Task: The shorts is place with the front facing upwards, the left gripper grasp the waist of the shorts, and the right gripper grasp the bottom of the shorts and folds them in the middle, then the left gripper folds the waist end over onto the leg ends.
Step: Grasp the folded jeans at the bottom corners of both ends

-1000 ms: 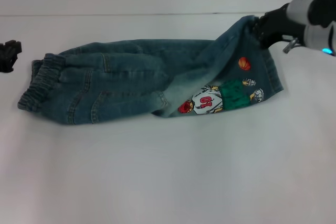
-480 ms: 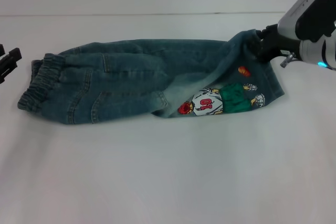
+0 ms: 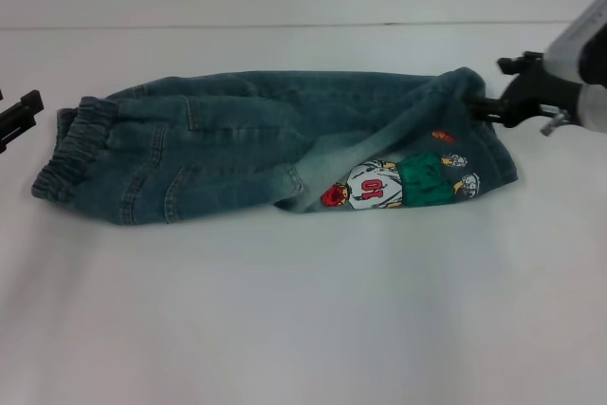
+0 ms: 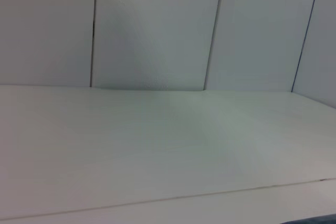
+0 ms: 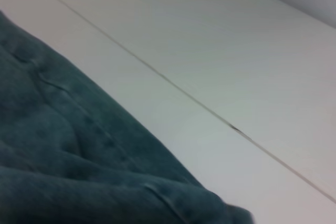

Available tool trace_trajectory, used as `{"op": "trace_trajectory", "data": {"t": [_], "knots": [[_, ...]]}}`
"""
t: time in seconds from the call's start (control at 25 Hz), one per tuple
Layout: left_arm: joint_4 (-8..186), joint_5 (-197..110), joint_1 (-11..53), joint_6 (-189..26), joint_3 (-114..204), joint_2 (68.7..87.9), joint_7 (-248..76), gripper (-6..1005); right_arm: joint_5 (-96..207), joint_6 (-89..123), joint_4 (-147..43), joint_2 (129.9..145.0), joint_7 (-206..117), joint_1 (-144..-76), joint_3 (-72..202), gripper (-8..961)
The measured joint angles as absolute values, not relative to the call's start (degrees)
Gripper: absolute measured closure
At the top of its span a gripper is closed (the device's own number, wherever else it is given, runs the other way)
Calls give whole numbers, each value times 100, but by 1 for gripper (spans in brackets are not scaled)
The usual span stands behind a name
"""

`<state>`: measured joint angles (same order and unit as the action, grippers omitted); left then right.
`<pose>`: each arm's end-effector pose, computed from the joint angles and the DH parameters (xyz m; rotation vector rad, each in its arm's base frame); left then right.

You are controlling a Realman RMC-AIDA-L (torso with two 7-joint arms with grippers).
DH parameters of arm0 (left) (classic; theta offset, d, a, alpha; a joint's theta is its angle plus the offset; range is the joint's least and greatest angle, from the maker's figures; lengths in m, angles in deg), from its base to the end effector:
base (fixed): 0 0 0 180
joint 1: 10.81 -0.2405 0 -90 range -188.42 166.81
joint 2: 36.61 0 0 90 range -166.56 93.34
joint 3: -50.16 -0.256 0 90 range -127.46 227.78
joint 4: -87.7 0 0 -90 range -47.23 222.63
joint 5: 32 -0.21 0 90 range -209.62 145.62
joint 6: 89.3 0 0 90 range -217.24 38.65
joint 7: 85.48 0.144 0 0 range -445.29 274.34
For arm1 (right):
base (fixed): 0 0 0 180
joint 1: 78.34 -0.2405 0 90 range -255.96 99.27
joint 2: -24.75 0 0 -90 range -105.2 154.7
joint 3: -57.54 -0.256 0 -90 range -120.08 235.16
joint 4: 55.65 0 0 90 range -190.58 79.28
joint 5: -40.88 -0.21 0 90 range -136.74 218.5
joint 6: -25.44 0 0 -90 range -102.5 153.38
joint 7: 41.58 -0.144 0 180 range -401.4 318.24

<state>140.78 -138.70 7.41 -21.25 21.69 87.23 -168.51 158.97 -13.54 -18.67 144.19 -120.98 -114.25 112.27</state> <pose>-0.3431 0.3256 0.0791 -1.9774 -0.8242 -0.5822 0.2873 0.4259 -0.0009 -2.2629 0.4470 0.0081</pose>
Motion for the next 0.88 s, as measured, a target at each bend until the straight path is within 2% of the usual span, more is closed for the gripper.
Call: {"op": "trace_trajectory", "data": {"t": [0.36, 0.56, 0.88], "knots": [[14078, -13868, 714, -2011, 2184, 8731, -16817, 397, 15729, -2054, -1094, 14459, -12227, -10766, 11095, 136], [14068, -13822, 585, -1027, 2640, 8732, -16348, 404, 14866, -3266, -929, 14416, -11800, -10344, 10919, 5], [13453, -13641, 199, 991, 3627, 8722, -14803, 398, 13385, -5147, -1723, 14443, -10156, -9907, 10041, 8]]}}
